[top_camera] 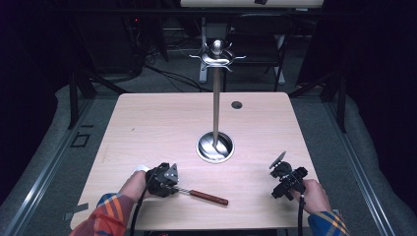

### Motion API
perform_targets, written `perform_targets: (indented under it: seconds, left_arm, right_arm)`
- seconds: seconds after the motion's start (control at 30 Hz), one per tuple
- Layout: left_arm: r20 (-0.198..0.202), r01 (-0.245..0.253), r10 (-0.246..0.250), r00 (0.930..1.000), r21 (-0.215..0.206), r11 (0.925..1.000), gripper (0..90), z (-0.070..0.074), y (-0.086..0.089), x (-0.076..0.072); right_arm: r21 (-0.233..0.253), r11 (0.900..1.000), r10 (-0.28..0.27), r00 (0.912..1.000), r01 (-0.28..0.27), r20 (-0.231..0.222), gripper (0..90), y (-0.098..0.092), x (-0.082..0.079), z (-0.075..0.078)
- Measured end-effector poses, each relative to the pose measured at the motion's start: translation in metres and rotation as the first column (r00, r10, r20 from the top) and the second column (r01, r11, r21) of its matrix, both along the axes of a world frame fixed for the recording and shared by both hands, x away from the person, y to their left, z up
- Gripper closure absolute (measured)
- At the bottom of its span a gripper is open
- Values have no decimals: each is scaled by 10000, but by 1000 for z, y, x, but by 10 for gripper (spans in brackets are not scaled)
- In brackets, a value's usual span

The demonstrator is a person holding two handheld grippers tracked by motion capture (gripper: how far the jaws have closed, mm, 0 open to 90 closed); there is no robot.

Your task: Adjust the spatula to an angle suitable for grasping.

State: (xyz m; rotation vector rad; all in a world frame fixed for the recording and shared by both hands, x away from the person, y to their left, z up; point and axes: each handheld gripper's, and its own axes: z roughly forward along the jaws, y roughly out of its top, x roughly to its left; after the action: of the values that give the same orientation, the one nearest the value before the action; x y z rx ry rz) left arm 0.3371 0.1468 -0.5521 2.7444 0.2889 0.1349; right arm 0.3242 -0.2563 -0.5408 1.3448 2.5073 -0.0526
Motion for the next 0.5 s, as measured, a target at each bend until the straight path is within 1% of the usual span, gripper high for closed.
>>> perform_targets:
  seconds: [0.17,0.37,0.5]
  left_arm:
    - [-12,-176,176,9998,-13,9998,736,0,2,1]
    - [-38,-191,191,9998,-2,9998,740,0,2,1]
    - [-74,-297,297,9995,38,9996,759,0,2,2]
  right_arm:
    - [-17,10000,-24,10000,24,-6,154,0,0,0]
    - [-25,10000,-1,10000,1,-66,154,0,0,0]
    - [-34,10000,15,10000,-15,-63,154,0,0,0]
